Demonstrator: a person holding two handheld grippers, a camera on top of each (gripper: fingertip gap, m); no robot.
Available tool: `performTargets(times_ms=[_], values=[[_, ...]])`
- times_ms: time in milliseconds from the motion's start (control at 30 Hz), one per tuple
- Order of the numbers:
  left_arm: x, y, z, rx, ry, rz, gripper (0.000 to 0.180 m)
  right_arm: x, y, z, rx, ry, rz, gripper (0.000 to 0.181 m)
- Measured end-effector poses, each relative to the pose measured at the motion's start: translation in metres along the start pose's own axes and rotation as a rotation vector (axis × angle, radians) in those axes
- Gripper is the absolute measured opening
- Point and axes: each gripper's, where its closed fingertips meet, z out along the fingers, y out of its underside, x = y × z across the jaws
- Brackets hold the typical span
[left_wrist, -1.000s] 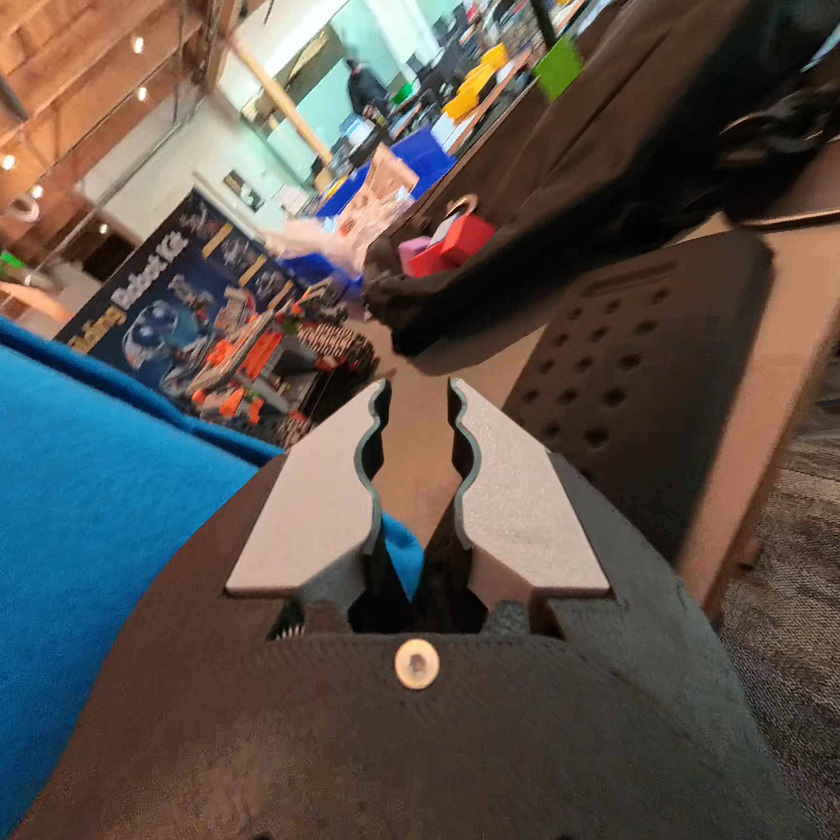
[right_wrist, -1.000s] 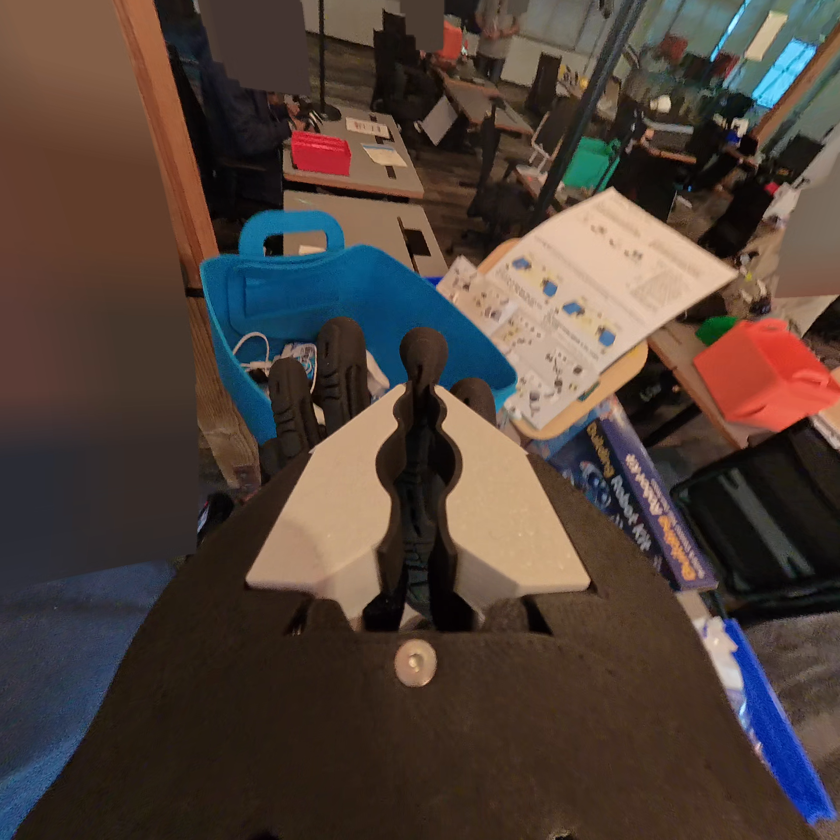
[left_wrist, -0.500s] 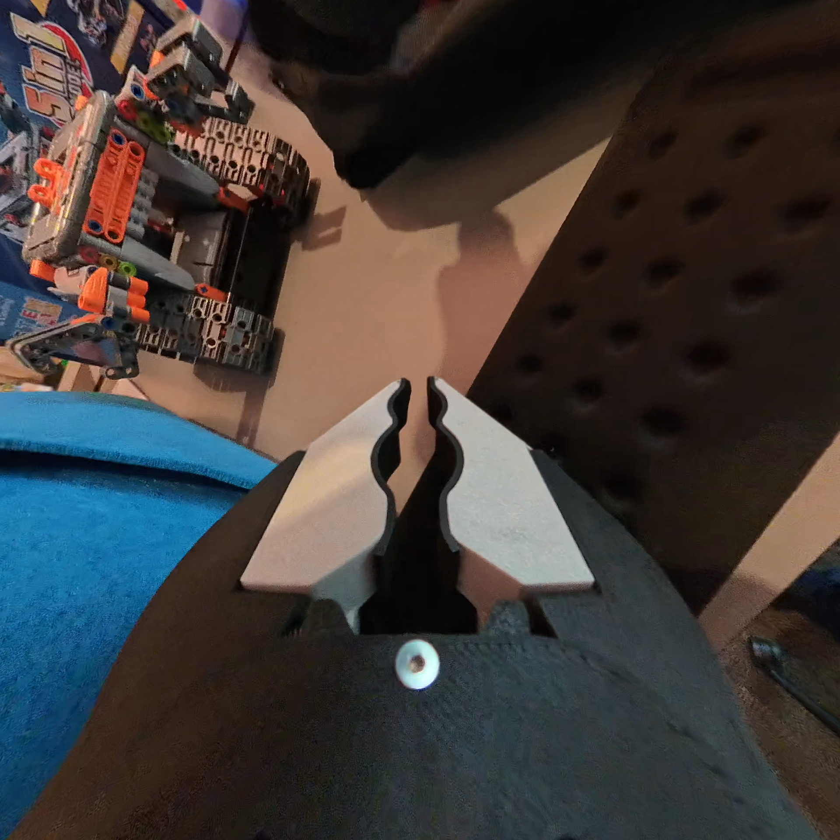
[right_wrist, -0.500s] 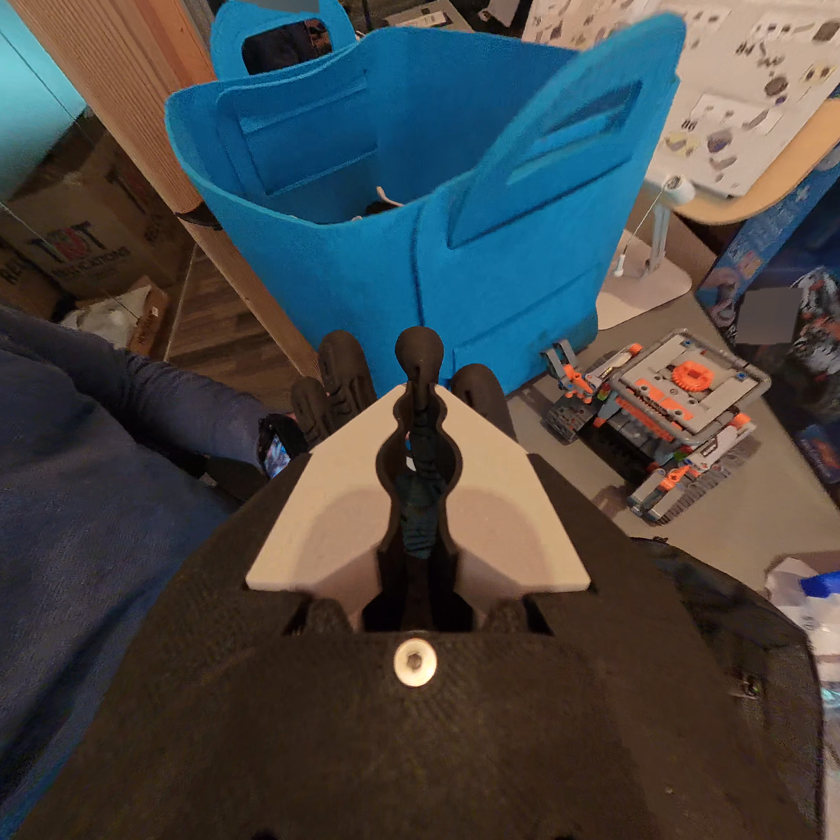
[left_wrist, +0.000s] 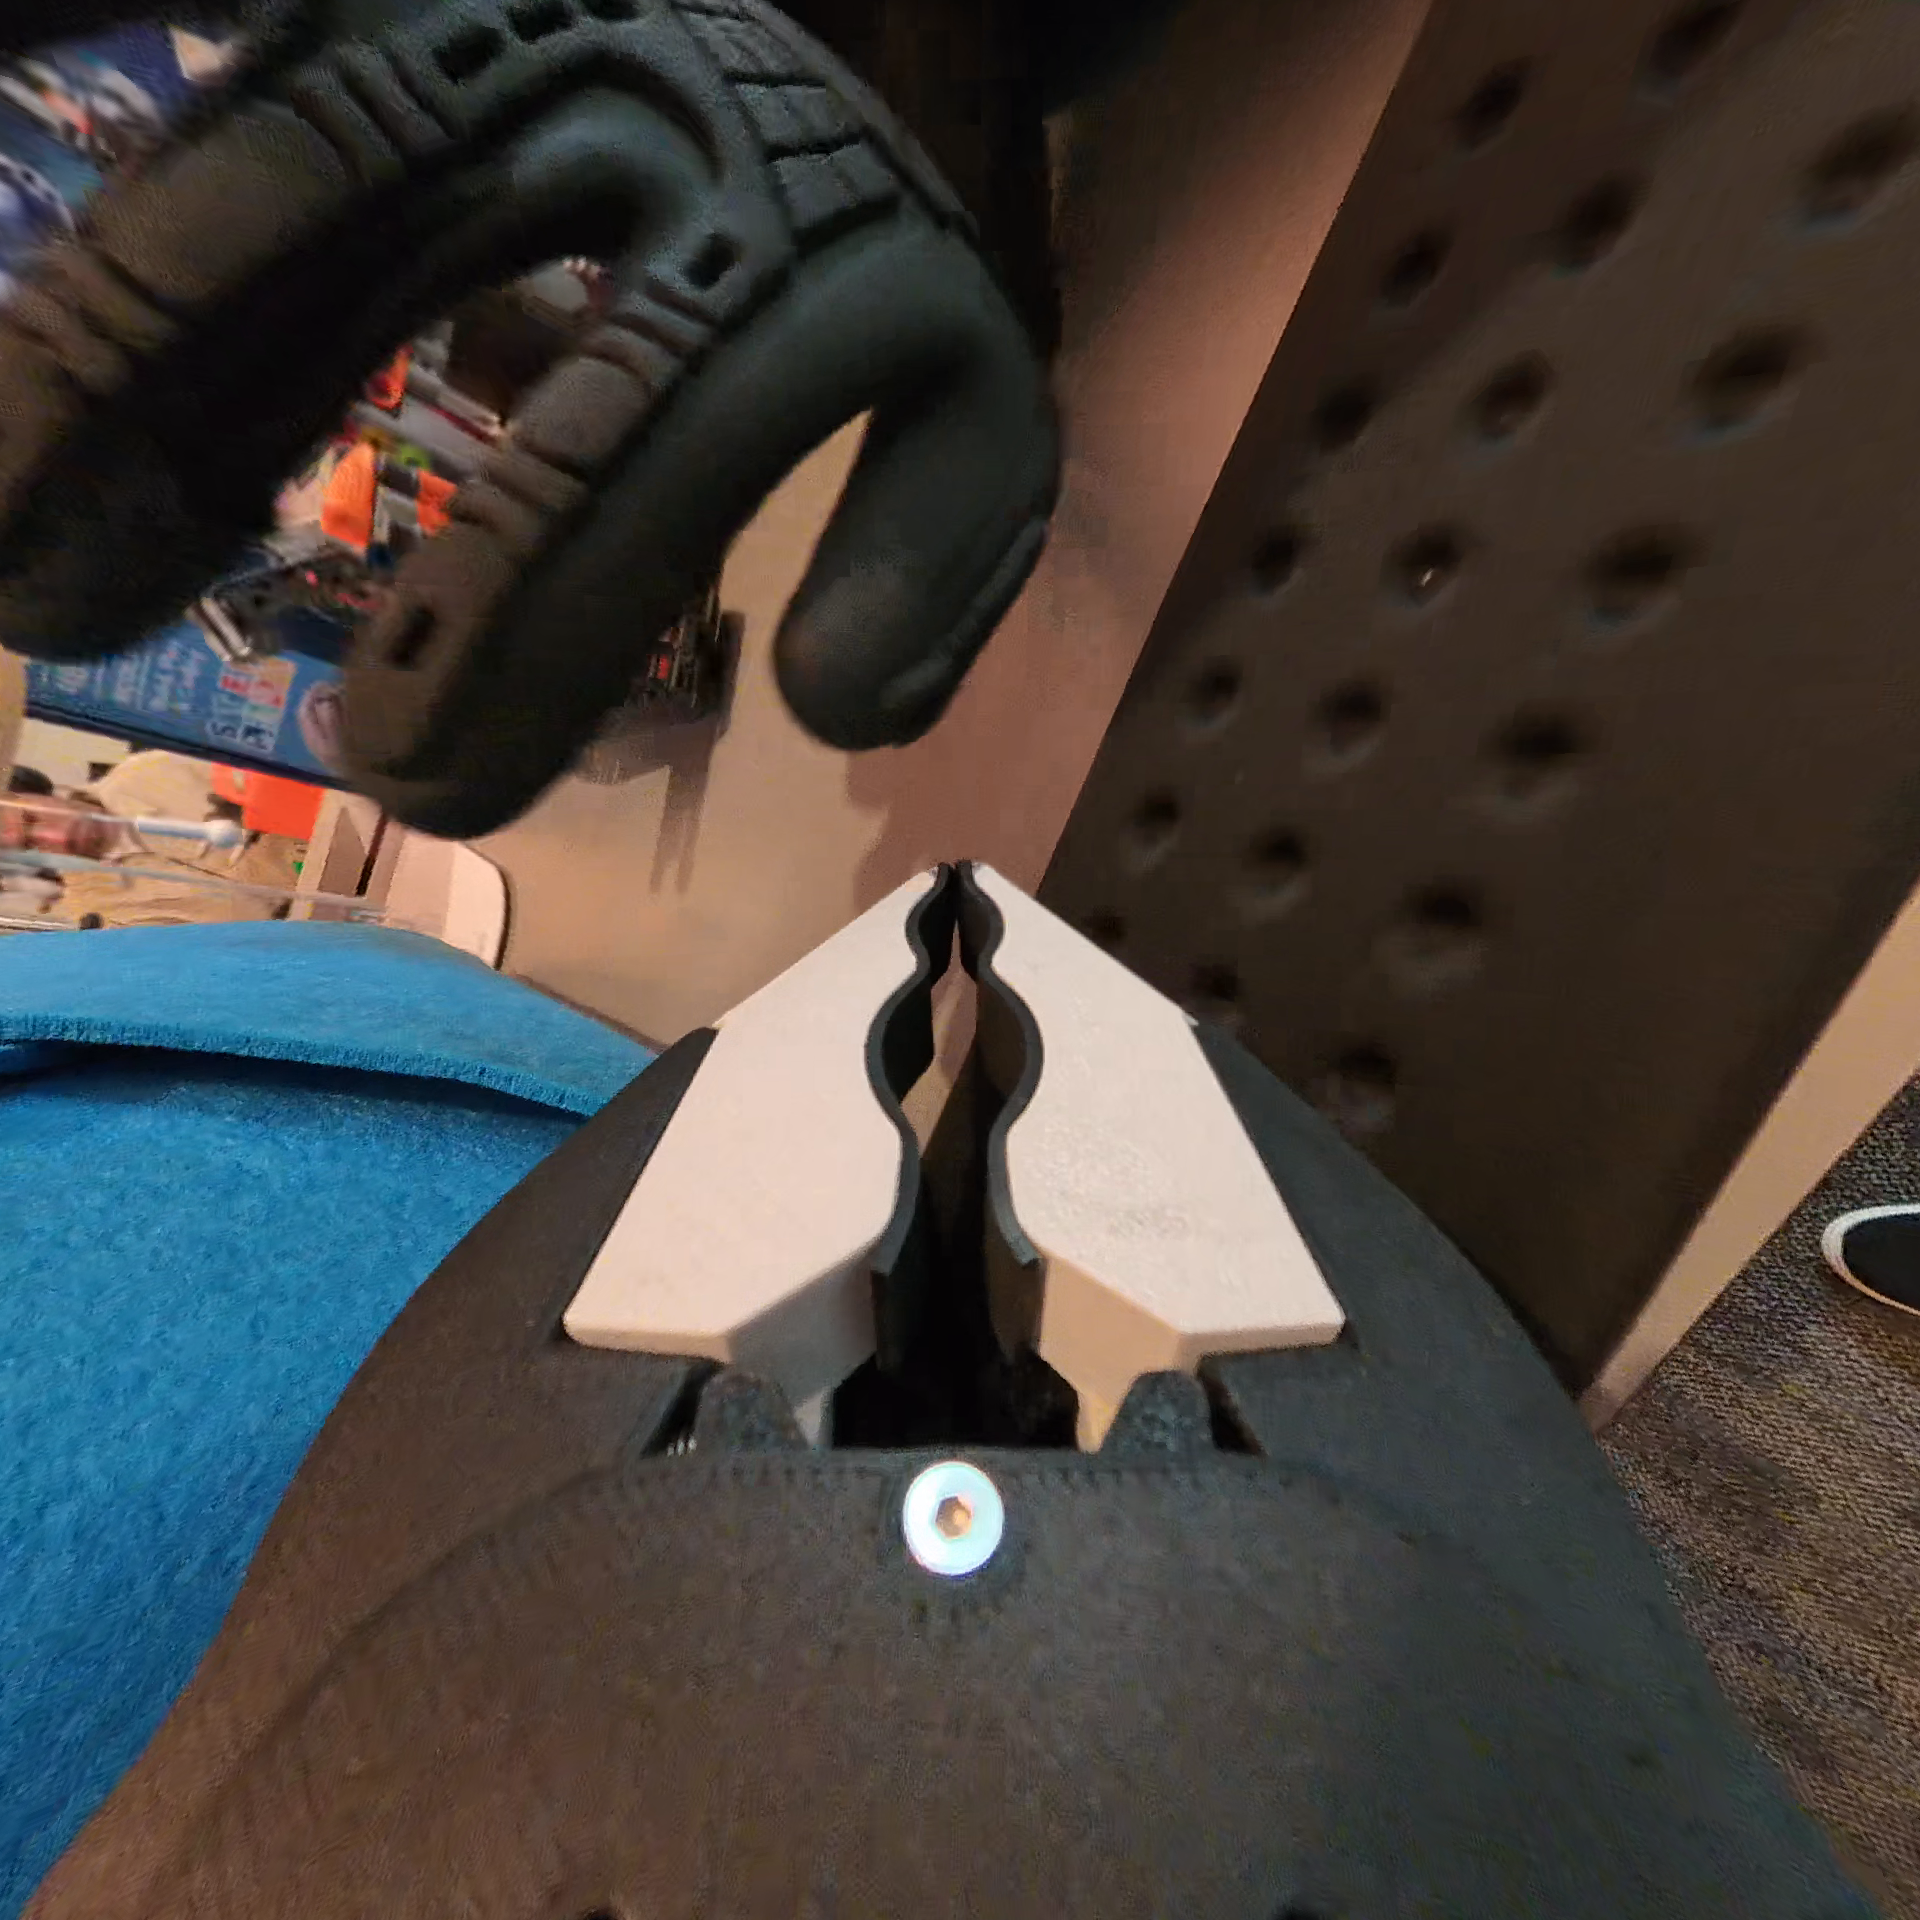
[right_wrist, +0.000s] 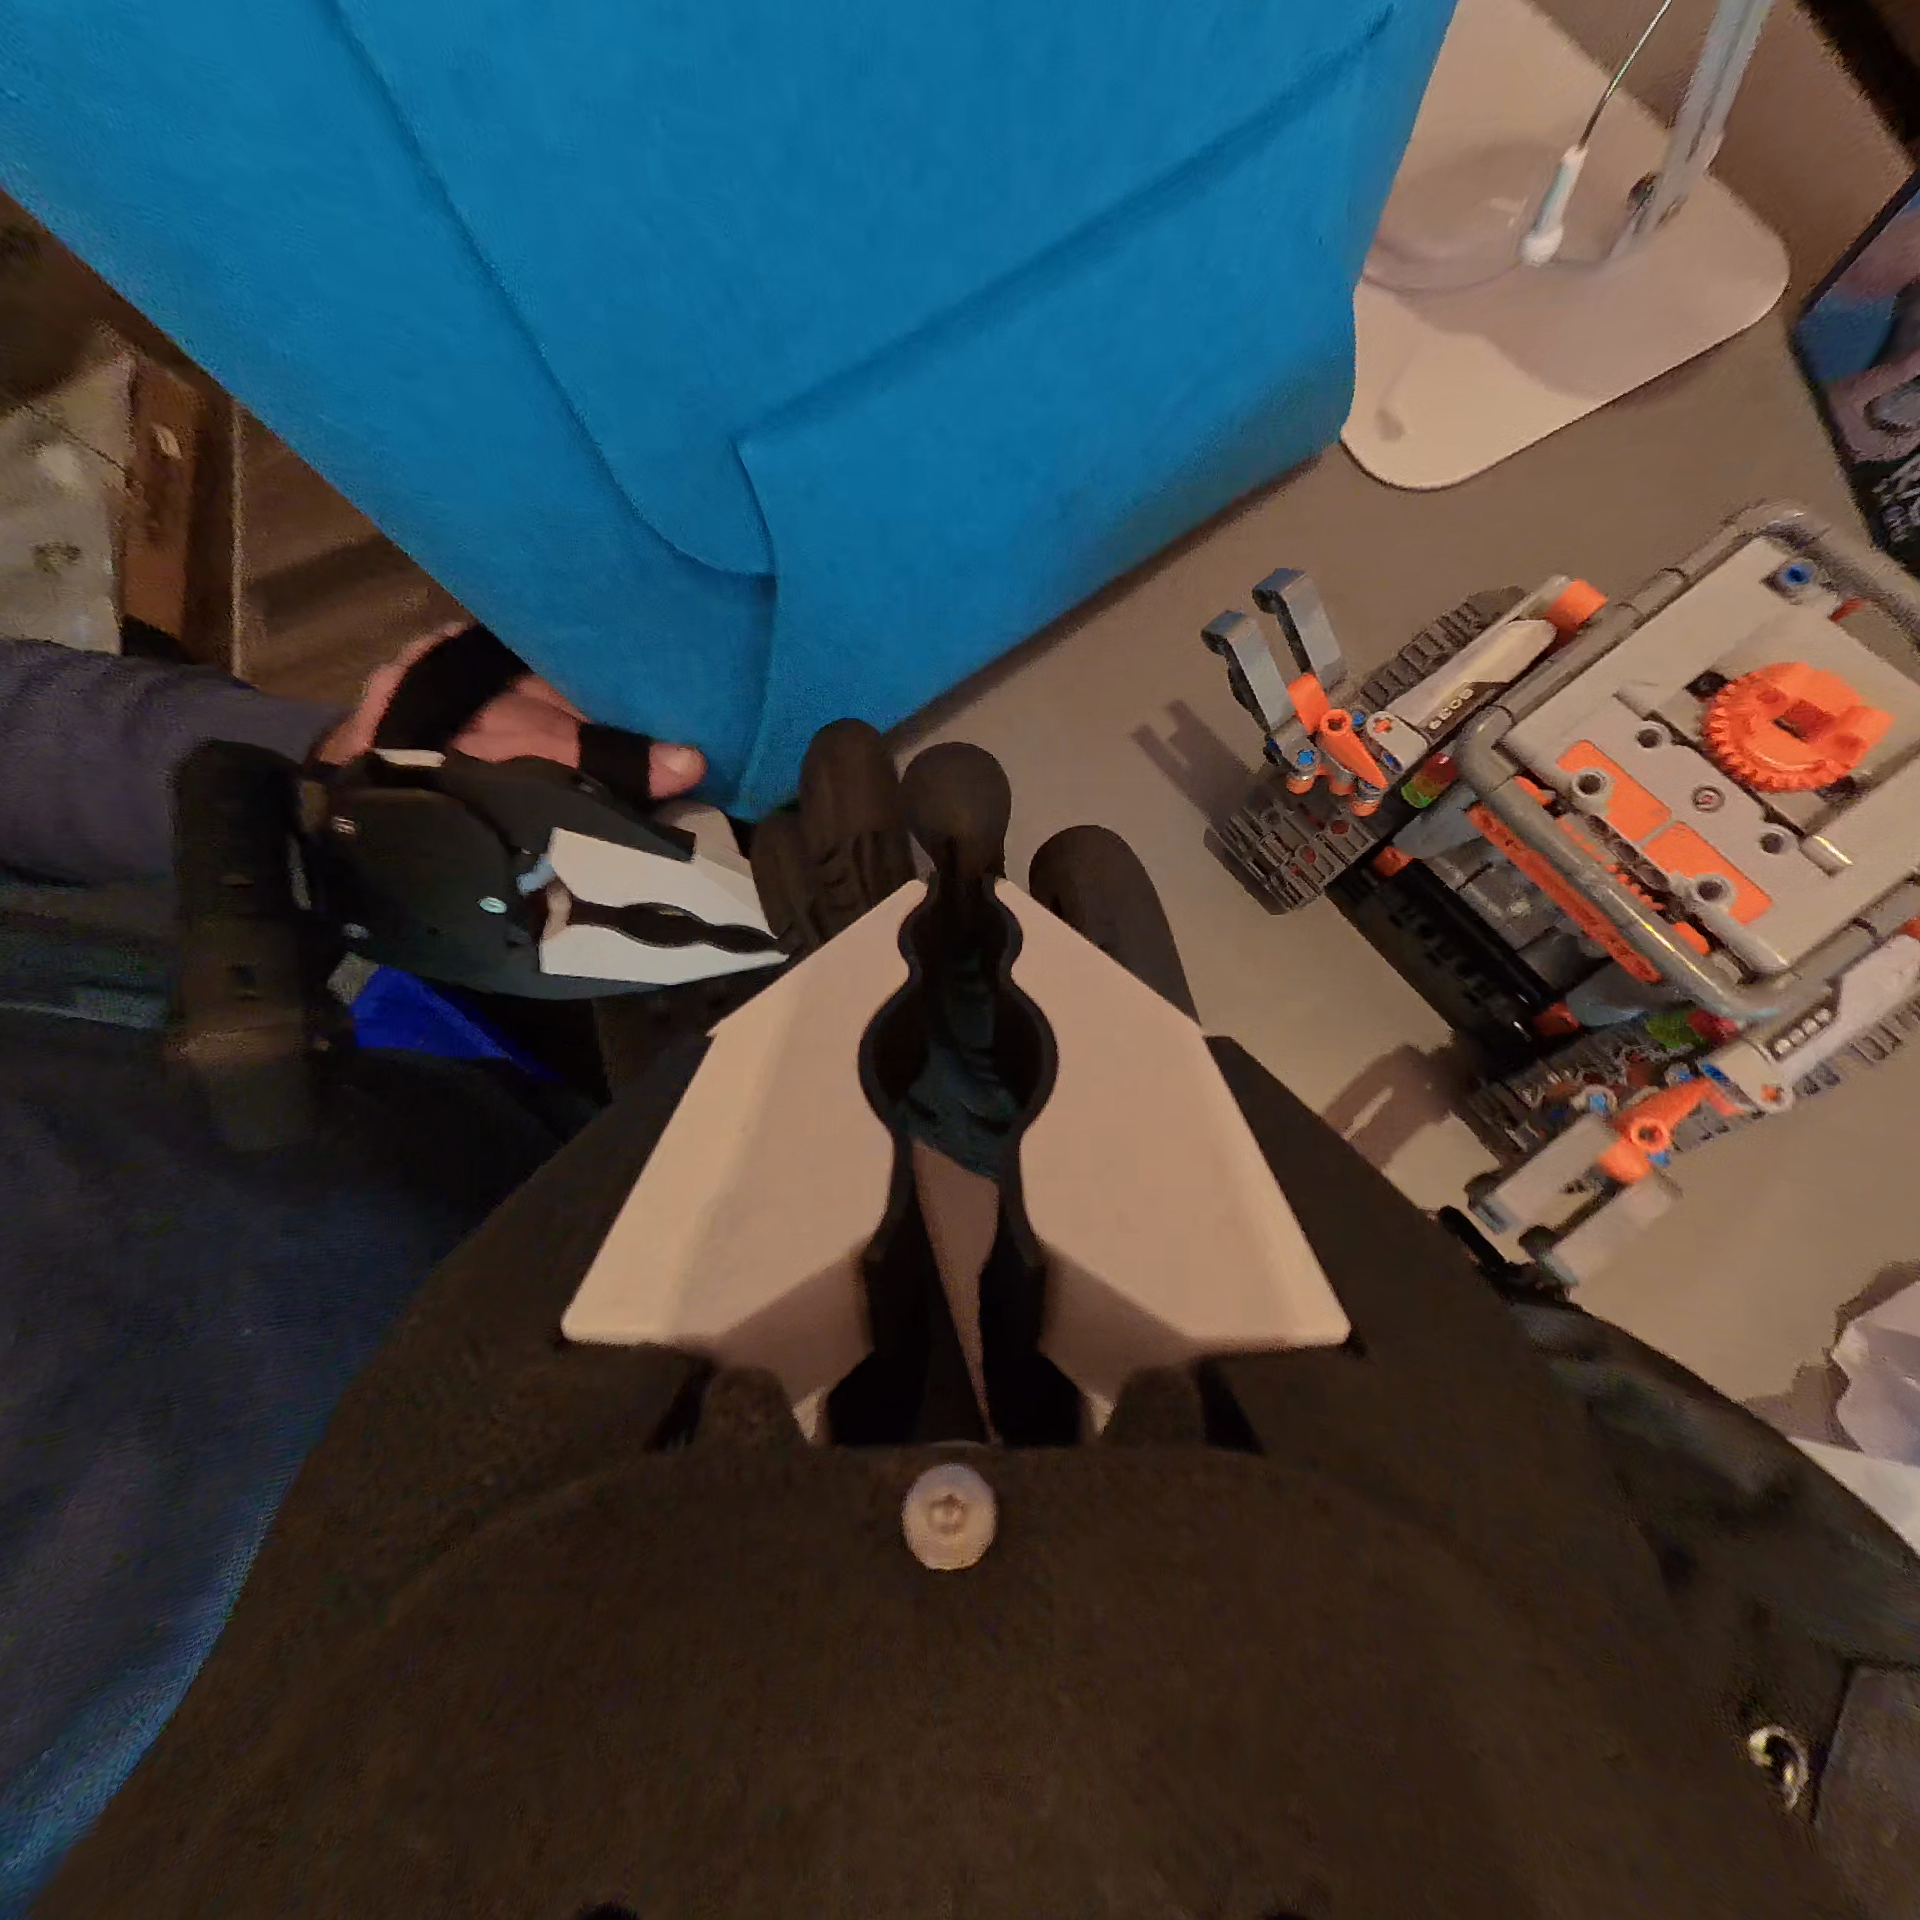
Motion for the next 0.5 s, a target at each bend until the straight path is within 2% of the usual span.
performTargets(times_ms=[167, 300, 500], values=[[-0.006, 0.013, -0.004, 0.005, -0.005, 0.009, 0.0, 0.012, -0.003, 0.057, -0.08, 0.004, -0.055, 0.006], [-0.005, 0.012, -0.004, 0.007, -0.003, 0.013, 0.0, 0.019, 0.008, 0.101, -0.176, 0.028, -0.09, 0.038], [-0.006, 0.011, -0.004, 0.013, -0.011, 0.009, 0.0, 0.03, 0.036, 0.077, -0.217, 0.119, -0.153, 0.054]])
